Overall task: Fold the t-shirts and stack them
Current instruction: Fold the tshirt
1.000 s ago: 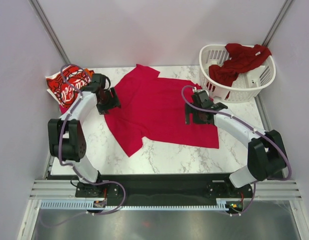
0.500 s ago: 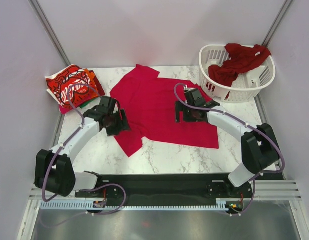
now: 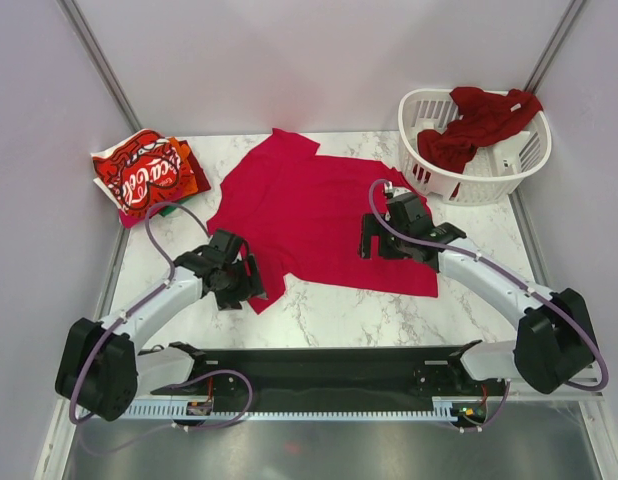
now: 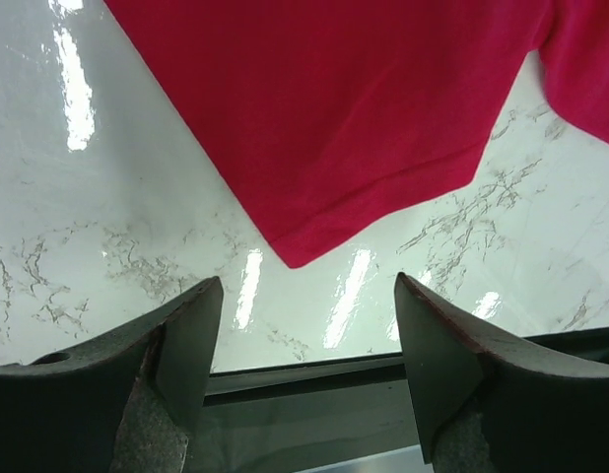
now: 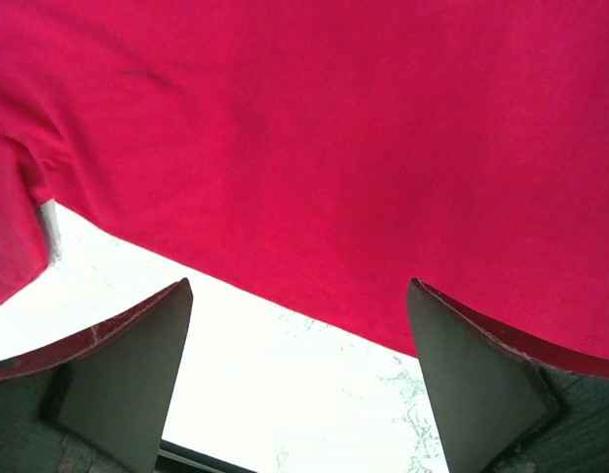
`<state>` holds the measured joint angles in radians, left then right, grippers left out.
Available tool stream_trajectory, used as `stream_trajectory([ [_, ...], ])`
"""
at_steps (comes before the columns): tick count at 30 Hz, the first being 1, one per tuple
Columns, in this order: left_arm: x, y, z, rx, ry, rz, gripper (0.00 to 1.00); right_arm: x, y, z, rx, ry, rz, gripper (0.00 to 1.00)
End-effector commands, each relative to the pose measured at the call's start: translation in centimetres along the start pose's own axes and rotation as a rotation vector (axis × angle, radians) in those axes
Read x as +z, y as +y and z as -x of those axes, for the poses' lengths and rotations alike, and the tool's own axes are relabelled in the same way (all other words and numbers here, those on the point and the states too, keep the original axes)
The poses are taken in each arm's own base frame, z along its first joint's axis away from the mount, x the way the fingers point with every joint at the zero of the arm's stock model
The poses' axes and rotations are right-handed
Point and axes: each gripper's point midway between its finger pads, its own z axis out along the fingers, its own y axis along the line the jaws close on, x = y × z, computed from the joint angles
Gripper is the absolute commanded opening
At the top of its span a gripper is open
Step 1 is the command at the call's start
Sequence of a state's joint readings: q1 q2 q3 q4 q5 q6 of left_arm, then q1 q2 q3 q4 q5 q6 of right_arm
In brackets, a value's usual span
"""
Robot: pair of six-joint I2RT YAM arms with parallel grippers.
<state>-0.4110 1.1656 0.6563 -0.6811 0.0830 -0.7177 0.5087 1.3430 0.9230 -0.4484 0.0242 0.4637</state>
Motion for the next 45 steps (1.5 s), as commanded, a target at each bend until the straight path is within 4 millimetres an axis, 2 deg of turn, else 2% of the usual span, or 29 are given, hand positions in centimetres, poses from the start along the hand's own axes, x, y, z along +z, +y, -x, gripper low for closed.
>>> stream_trajectory([
  [1,0.6,-1.1,1.5,-0.014,-0.060,-0.029,0.78,-1.2,0.5,1.0,-0.008,-0.043,0.024,0.98],
  [4,1.6,-0.9,1.0,-0.004,-0.026,-0.007,0.76,-1.7,0.3,1.1,-0.014,-0.055,0.014,0.98],
  [6,2.3,-1.0,0.7,0.004,-0.018,0.005,0.70,-1.9,0.0,0.9,-0.015,-0.057,0.005,0.98],
  [13,3.9,-0.8,-0.1,0.021,0.018,0.067,0.59,-2.3,-0.9,0.5,-0.029,-0.058,-0.029,0.98],
  [14,4.1,-0.8,-0.2,0.024,0.021,0.069,0.47,-2.3,-1.2,0.6,-0.035,-0.064,-0.041,0.98],
  [16,4.4,-0.7,-0.3,0.025,0.022,0.075,0.35,-2.5,-1.5,0.5,-0.040,-0.066,-0.056,0.98],
  [17,4.5,-0.7,-0.3,0.028,0.022,0.075,0.18,-2.6,-1.6,0.5,-0.039,-0.070,-0.062,0.98],
  [19,4.5,-0.8,-0.1,0.032,0.016,0.077,0.03,-2.6,-2.2,0.4,-0.031,-0.071,-0.091,0.98],
  [21,4.2,-0.8,0.1,0.032,0.006,0.074,0.02,-2.6,-2.9,0.2,-0.004,-0.072,-0.127,0.98],
  [23,3.1,-0.9,0.0,0.022,0.001,0.067,0.02,-2.7,-4.5,-0.4,0.037,-0.066,-0.192,0.98],
  [25,2.2,-0.5,0.5,0.019,-0.032,0.091,0.02,-3.1,-6.5,-1.8,0.118,-0.049,-0.266,0.98],
  [26,1.1,-0.3,0.5,0.014,-0.047,0.087,0.02,-3.2,-7.8,-2.2,0.170,-0.045,-0.299,0.98],
  [27,0.5,-0.5,0.8,0.011,-0.066,0.081,0.02,-3.3,-8.5,-2.8,0.225,-0.039,-0.316,0.98],
  [28,-0.1,-0.5,1.0,0.011,-0.082,0.072,0.02,-3.3,-9.3,-4.2,0.261,-0.015,-0.321,0.98],
  [30,-1.8,-0.9,1.4,0.012,-0.121,0.043,0.02,-3.4,-10.9,-5.2,0.345,-0.003,-0.340,0.97],
  [34,-3.1,-0.9,1.7,0.024,-0.147,0.027,0.02,-3.5,-13.6,-8.0,0.482,0.031,-0.381,0.93],
  [41,-2.8,-0.7,1.3,0.031,-0.134,0.027,0.02,-2.2,-14.3,-9.4,0.560,0.072,-0.383,0.81],
  [42,-2.9,-0.8,1.6,0.032,-0.142,0.029,0.02,-1.9,-14.1,-9.4,0.563,0.075,-0.365,0.75],
  [43,-2.9,-0.8,1.6,0.035,-0.144,0.028,0.02,-1.4,-14.2,-10.3,0.566,0.107,-0.369,0.73],
  [45,-3.0,-0.8,1.7,0.043,-0.145,0.029,0.02,-0.8,-13.9,-10.7,0.575,0.124,-0.344,0.68],
])
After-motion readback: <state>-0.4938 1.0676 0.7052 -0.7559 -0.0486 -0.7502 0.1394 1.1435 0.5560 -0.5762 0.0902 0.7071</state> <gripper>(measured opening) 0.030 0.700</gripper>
